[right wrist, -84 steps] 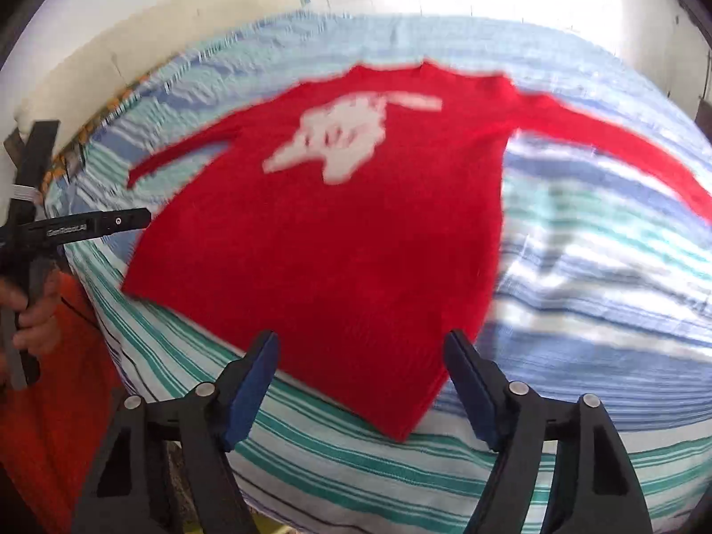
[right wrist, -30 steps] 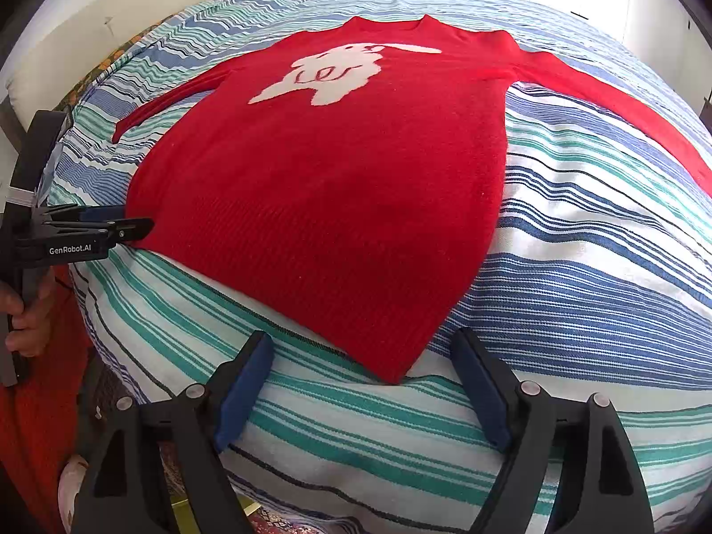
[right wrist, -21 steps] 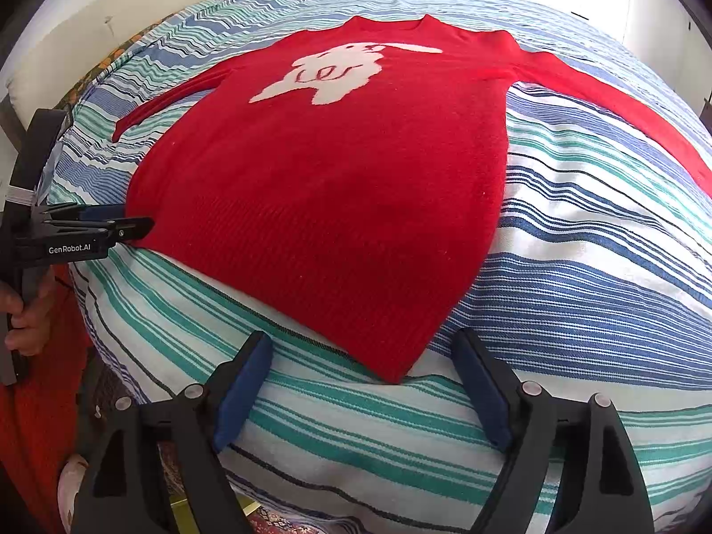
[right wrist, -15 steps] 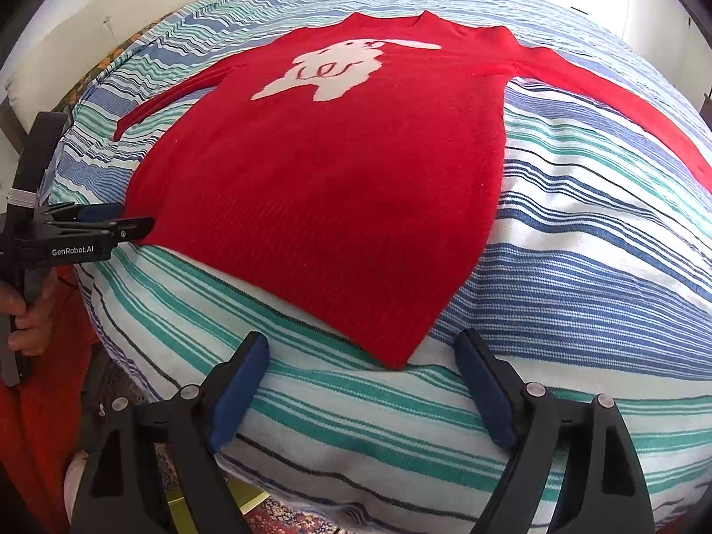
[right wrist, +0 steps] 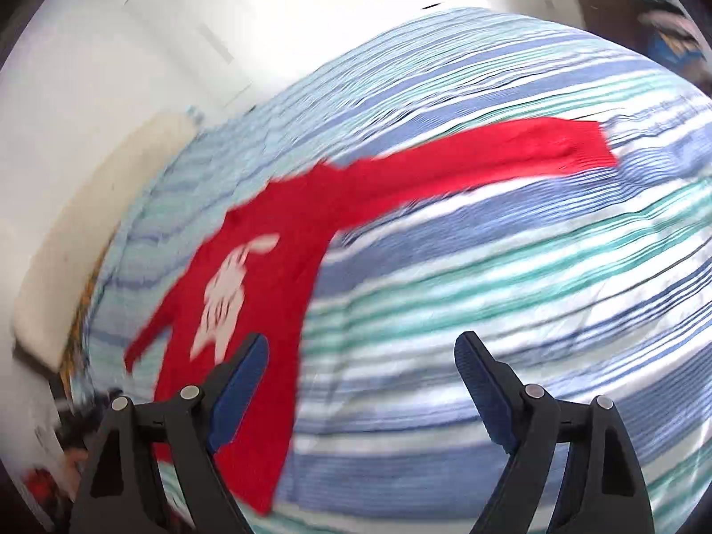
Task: Fold small clothes
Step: 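Grasp the sweater side edge near the sleeve with the right gripper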
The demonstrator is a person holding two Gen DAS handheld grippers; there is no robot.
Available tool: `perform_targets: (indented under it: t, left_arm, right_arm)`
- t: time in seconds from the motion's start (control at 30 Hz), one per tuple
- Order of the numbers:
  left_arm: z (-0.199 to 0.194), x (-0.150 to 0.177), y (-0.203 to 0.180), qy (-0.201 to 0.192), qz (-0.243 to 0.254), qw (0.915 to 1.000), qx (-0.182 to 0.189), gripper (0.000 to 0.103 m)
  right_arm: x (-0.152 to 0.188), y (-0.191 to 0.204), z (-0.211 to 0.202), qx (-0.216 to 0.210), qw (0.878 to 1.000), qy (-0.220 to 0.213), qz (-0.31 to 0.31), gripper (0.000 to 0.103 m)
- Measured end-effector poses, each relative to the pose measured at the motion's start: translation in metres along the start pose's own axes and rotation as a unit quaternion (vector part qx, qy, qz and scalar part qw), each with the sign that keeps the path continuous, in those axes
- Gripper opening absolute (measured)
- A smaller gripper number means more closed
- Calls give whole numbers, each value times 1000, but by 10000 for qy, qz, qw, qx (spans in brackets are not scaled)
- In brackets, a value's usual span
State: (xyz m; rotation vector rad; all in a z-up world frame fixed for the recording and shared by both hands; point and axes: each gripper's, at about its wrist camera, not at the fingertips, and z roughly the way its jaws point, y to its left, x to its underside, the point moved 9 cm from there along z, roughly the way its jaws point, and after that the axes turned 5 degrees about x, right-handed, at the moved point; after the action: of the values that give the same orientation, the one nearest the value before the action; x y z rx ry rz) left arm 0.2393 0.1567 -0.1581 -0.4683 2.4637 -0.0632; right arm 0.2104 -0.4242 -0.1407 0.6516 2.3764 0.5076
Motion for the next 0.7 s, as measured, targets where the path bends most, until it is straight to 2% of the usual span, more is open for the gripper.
perform_targets:
  t: [0.1, 0.2, 0.27, 0.33, 0.43, 0.5, 0.53, 0.57, 0.63, 0.7]
  left_arm:
    - [20, 14, 13, 285, -172, 9993, -138, 86]
    - [32, 18, 15, 500, -414, 9979, -27, 86]
    - [37, 17, 16, 513, -343, 9980, -147, 86]
    - [41, 19, 16, 571, -295, 9977, -194, 86]
    - [46, 23, 12, 630, -219, 9974, -267, 87]
    - [48, 27, 10, 660, -118, 9972, -344, 87]
    - [48, 27, 9, 659, -82, 9972, -352, 87]
    - [47, 26, 8, 657, -65, 9972, -345, 87]
    - [49, 26, 7, 672, -68, 9973, -298, 87]
    - [50, 25, 8, 704, -124, 9972, -236, 88]
  right_arm:
    - [-45, -54, 22, -110, 9920, -100, 1255, 84]
    - [-65, -98, 52, -326, 9706, -124, 2383, 77]
    - [-69, -118, 73, -269, 9580, -114, 2851, 71]
    - [-75, -133, 86, -172, 9488, -364, 3134, 67]
    - [-92, -146, 95, -65, 9395, -824, 3324, 65]
    - [-99, -152, 101, 145, 9388, -901, 3321, 52]
    - [-100, -155, 104, 484, 9432, -781, 3193, 22]
    - [-101, -156, 105, 897, 9473, -670, 3002, 7]
    - [-112, -138, 96, 1215, 9567, -768, 2533, 7]
    - [-130, -96, 86, 1125, 9716, -916, 1871, 7]
